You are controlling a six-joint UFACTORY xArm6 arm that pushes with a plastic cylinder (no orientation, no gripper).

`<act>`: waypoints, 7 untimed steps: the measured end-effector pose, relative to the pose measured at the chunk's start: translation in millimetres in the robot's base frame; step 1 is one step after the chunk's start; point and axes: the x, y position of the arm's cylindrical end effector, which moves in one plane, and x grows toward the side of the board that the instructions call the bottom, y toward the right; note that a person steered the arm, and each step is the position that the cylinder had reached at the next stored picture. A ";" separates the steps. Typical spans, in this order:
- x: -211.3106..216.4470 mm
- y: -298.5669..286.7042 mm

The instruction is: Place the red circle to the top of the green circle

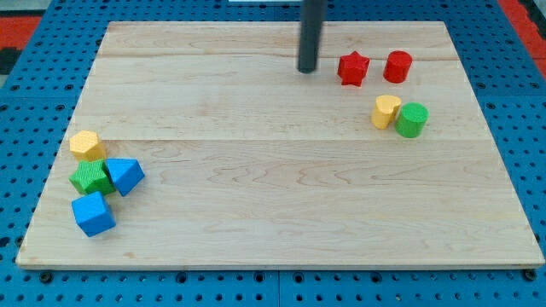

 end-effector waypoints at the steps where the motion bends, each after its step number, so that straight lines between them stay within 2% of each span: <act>1: -21.4 2.1; 2: -9.6 86.1; 5: 79.8 69.7; 6: 91.0 54.9; 7: 24.2 25.5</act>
